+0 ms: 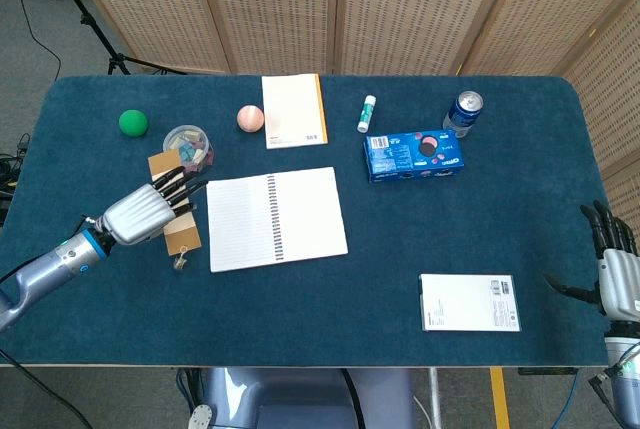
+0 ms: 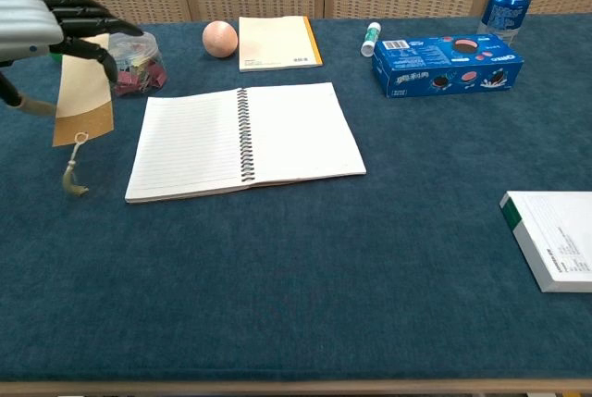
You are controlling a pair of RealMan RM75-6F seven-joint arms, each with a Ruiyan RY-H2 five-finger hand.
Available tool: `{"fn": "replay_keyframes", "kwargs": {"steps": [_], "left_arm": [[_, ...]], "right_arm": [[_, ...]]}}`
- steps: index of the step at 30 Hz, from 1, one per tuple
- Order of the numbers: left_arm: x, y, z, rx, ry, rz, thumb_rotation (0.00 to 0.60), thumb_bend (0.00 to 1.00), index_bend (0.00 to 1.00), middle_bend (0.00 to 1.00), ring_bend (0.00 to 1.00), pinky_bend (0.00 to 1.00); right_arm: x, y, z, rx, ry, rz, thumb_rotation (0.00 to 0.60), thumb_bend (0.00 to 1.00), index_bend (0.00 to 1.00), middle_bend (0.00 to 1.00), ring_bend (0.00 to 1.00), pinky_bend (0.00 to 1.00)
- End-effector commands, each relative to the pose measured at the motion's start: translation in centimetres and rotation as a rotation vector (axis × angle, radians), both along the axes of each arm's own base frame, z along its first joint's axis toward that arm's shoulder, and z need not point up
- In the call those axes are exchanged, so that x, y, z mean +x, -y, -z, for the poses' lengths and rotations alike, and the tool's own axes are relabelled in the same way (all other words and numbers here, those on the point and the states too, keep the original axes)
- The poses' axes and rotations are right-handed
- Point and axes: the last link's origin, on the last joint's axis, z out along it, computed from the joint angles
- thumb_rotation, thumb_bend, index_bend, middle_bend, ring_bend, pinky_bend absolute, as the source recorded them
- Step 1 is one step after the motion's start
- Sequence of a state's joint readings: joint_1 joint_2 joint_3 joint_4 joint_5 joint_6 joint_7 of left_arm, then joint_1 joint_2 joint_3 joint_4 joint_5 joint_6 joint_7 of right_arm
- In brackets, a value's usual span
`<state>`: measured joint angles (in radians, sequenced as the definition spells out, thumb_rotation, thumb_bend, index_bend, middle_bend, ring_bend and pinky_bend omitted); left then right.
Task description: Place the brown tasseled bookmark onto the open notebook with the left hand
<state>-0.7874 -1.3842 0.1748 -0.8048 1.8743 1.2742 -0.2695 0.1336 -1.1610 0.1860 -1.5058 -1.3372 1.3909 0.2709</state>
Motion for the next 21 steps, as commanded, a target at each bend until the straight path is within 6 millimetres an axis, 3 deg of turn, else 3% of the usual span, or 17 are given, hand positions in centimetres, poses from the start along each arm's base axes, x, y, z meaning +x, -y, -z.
{"fn": "replay_keyframes", "kwargs": {"steps": [1,5,7,10,16,21], "left_arm": [[2.1,-0.7,0.1,0.004,-0.006,0.059,0.6,0.37,0.49,0.0,0.0,0.0],[6.3,-2.7,1.5,-0.007,-0.001,0.131,0.6,0.37,0.49,0.0,0.0,0.0],[10.6,-4.4,3.4,-0.025,0.043,0.162,0.6,0.37,0.49,0.0,0.0,0.0],[13.3,-5.3,4.2,-0.031,0.077,0.179,0.6,0.37,0.49,0.0,0.0,0.0],[17.7,-5.6,4.8,-0.056,0.134,0.224,0.6,0.37,0.49,0.0,0.0,0.0],[21.0,-4.5,5.5,-0.095,0.168,0.266,0.6,0.37,0.49,0.0,0.0,0.0]], "right_arm": [[-0.1,0.1,-0.1,-0.002,0.003,0.003,0.6,0.0,0.0,0.0,0.0,0.0],[-0.5,0.3,-0.5,-0.016,0.016,0.021,0.6,0.0,0.0,0.0,0.0,0.0],[-0.9,0.5,-0.9,-0.025,0.029,0.04,0.6,0.0,0.0,0.0,0.0,0.0],[-1.2,0.7,-1.0,-0.023,0.04,0.051,0.6,0.0,0.0,0.0,0.0,0.0],[-1.7,0.9,-1.3,-0.027,0.051,0.066,0.6,0.0,0.0,0.0,0.0,0.0],[-2.2,1.0,-1.4,-0.024,0.059,0.081,0.6,0.0,0.0,0.0,0.0,0.0]]}}
